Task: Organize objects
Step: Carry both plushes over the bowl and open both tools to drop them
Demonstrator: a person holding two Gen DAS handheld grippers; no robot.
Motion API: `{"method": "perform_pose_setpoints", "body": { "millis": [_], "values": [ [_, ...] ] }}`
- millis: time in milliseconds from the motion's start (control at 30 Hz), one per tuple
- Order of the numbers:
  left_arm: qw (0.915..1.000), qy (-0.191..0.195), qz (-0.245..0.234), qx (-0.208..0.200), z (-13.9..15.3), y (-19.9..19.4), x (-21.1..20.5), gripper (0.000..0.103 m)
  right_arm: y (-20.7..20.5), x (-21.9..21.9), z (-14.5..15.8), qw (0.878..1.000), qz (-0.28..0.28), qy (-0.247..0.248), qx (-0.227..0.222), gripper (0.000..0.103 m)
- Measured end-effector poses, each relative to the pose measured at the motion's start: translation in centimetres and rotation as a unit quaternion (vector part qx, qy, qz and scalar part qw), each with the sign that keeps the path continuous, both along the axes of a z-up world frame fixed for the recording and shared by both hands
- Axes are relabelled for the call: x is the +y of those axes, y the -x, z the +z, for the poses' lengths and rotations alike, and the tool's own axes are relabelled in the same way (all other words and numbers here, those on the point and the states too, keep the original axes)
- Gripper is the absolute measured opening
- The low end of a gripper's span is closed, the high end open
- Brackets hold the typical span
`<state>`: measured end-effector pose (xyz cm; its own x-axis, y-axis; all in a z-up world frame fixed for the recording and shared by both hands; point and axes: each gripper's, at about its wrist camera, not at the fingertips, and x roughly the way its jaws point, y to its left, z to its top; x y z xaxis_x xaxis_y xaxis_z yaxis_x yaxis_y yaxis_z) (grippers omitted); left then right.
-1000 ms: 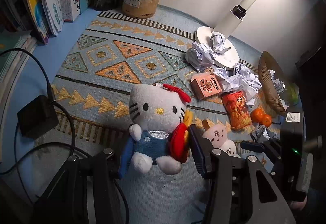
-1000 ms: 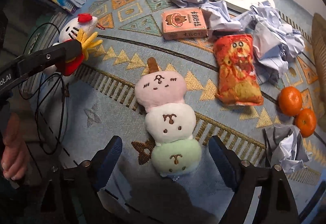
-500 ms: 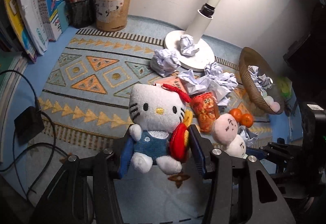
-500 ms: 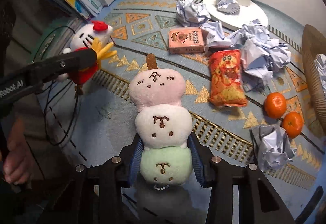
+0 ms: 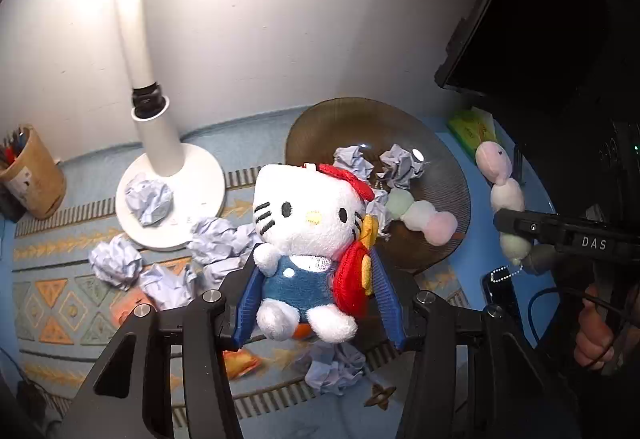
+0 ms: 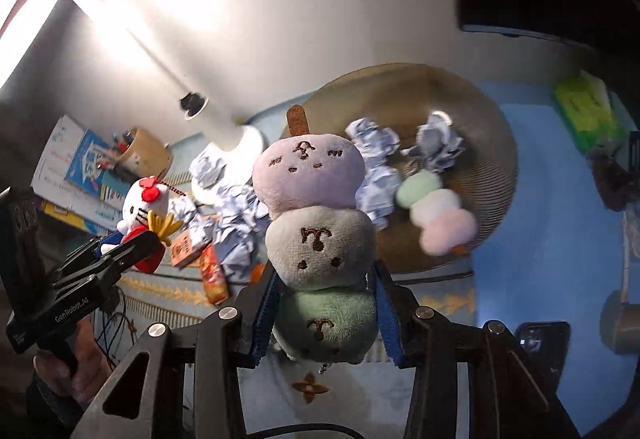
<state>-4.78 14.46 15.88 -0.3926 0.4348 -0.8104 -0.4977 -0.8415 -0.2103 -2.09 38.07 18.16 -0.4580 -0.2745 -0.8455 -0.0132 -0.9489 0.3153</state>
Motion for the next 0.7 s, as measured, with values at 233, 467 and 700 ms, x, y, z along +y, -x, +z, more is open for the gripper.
{"method": "perform_pose_setpoints", "body": {
  "millis": [233, 467, 700],
  "values": [
    [0.9994, 0.002, -0.032, -0.013, -1.0, 3.3, 5.9, 0.048, 3.1, 6.8, 0.1, 0.998, -0.048, 0.037, -0.010, 0.043],
    [0.9992, 0.012, -0.028, -0.025, -2.6, 7.0, 8.8, 0.055, 9.1, 6.2, -0.8, 0.999, -0.014, 0.018, -0.024, 0.043],
    [0.9980, -0.001, -0.014, -0.062, -4.3, 7.6, 7.9, 0.077, 12.0, 5.0, -3.0, 0.998, -0.017, 0.028, -0.050, 0.072]
  ]
}}
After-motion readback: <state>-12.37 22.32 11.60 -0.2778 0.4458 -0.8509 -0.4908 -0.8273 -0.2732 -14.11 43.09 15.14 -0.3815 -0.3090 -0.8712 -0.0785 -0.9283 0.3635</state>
